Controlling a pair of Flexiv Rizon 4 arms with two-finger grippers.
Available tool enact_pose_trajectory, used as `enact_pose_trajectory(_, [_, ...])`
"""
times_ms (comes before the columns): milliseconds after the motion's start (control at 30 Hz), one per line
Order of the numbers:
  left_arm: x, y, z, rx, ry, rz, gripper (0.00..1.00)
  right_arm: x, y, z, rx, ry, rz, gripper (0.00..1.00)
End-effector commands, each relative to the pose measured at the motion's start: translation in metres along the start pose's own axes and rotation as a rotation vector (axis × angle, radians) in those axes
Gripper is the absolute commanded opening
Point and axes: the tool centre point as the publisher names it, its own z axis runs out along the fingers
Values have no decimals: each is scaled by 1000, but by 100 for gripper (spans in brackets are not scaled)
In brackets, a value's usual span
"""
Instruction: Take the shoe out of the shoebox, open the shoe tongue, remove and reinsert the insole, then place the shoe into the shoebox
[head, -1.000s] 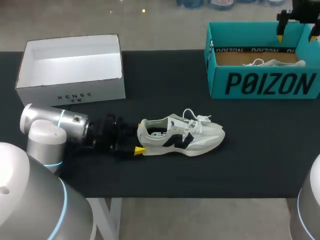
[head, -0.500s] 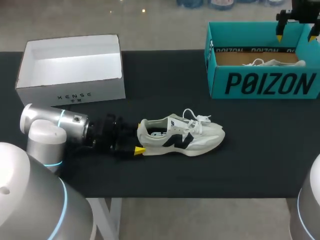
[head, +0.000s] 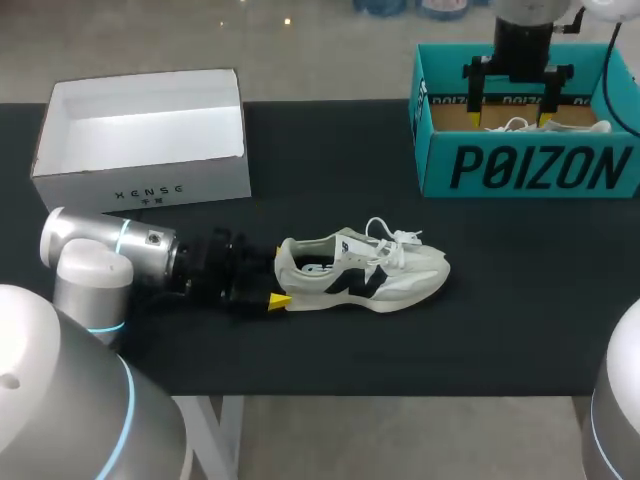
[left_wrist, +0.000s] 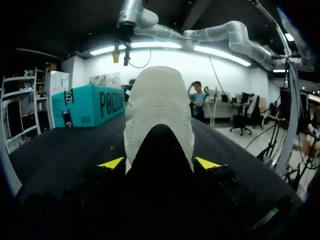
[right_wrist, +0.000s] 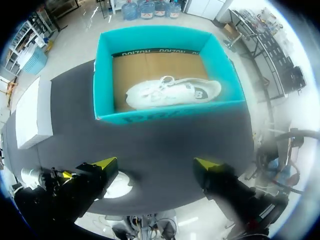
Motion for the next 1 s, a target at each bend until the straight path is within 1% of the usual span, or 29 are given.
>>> enact_pose_trajectory(33, [0,4,2,1,-1,0,0,48,-44,10,7,-56,-45,100])
enact_pose_trajectory(67, [0,4,2,1,-1,0,0,53,-49,12,14,-59,-53,100])
enact_pose_trajectory(100, [0,4,2,1,-1,0,0,65,-59,15,32,-86,-63,100])
enact_pose_trajectory(133, [0,4,2,1,-1,0,0,72,-65,18,41,-93,-74,100])
enact_pose_trajectory(700, [0,4,2,1,-1,0,0,72,-65,18,41,-93,-74,100])
enact_pose_trajectory(733, [0,4,2,1,-1,0,0,78,-67,17,78,-96,-92,100])
enact_pose_trajectory(767, [0,4,2,1,-1,0,0,85,-74,18,96,-117,-92,100])
enact_pose_trajectory(800, [0,4,2,1,-1,0,0,92,-81,18,97,-121,-111,100])
enact_pose_trajectory(867, [0,4,2,1,-1,0,0,107,-100,23,127,-141,-119,100])
enact_pose_trajectory(900, [0,4,2,1,-1,0,0,111,-107,27,139,-122,-135,100])
enact_pose_trajectory(967, [0,4,2,1,-1,0,0,122,-127,34,155,-131,-120,100])
enact_pose_trajectory(1000, [0,4,2,1,-1,0,0,128,-134,38,165,-113,-127,100])
